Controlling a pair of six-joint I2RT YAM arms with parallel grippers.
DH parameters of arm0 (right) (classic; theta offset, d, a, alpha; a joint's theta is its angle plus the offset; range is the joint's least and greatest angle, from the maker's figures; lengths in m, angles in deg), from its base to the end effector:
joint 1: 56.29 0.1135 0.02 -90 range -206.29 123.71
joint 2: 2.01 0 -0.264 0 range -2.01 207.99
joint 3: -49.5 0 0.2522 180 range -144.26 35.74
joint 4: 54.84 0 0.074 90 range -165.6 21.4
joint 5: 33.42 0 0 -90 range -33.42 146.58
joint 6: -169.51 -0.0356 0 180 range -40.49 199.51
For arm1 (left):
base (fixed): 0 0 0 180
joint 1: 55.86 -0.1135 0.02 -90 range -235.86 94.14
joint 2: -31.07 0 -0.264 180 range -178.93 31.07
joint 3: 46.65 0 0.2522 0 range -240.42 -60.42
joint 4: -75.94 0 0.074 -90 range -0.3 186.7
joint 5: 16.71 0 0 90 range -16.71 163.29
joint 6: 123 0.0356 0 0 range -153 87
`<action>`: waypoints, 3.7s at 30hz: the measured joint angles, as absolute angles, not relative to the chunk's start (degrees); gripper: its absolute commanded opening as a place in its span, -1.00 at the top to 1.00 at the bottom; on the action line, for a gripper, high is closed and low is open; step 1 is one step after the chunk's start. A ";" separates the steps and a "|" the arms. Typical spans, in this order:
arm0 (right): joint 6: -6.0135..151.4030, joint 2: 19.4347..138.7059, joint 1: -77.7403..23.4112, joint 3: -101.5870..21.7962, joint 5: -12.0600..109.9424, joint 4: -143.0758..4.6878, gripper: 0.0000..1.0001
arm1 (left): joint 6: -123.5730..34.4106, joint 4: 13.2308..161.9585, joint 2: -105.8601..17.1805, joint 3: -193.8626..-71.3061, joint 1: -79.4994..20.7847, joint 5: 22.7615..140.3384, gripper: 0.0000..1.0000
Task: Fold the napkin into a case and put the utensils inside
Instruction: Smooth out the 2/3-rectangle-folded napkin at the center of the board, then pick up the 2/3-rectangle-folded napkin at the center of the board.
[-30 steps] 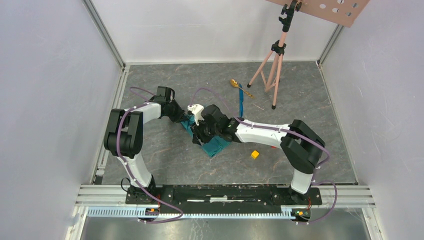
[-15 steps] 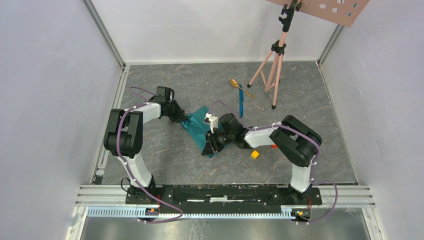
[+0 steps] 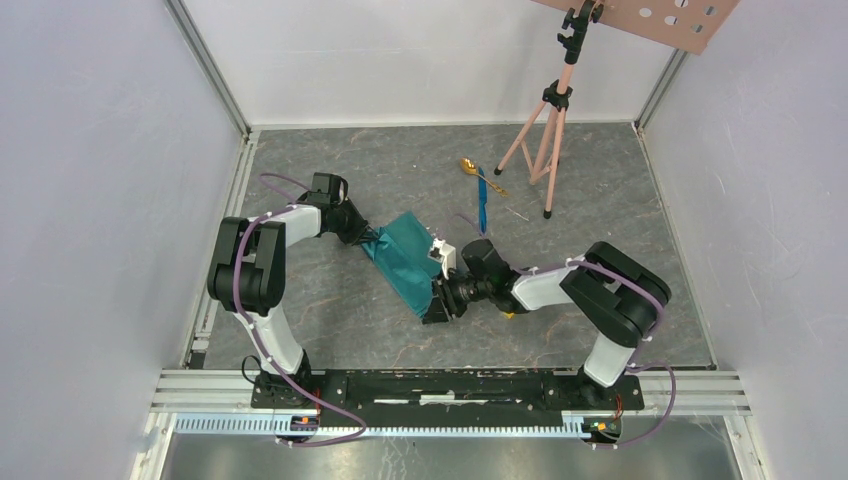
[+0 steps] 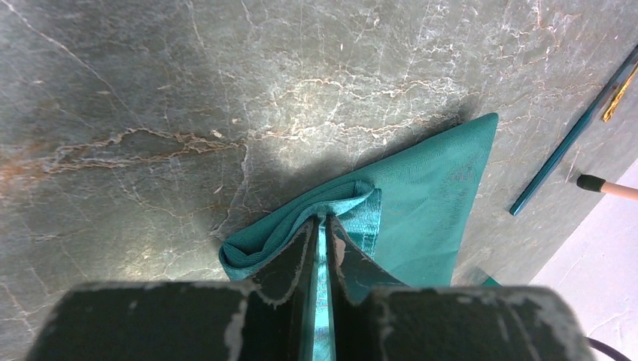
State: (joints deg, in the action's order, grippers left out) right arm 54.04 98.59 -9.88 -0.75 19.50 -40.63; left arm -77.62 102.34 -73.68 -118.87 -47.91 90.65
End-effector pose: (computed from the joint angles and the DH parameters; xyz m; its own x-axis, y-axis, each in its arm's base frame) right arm 0.1997 0.2409 0.1184 -0.7600 -0.3008 -0.5762 -0.6499 0.3619 0.6683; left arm 0.3507 -0.0597 0.1407 -0.8037 -0.5647 -0.1878 -0.3933 0.7409 -0.5444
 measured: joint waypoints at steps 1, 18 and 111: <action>54.30 97.89 -9.94 -0.18 19.55 -42.23 0.16 | -77.47 102.34 -73.68 -118.89 -47.93 90.79 0.63; 64.88 89.41 -26.56 -14.76 33.40 -71.32 -0.36 | -72.14 111.83 -63.06 -124.79 -47.63 96.66 -0.31; 38.89 83.18 -30.01 5.72 25.05 -54.80 -0.94 | -86.30 138.49 -70.99 -131.96 8.35 55.70 0.95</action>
State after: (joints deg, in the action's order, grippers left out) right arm 38.89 83.18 -30.01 5.72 25.05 -54.80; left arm -86.30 138.49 -70.99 -131.96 8.35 55.70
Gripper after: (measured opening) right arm 0.974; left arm 0.047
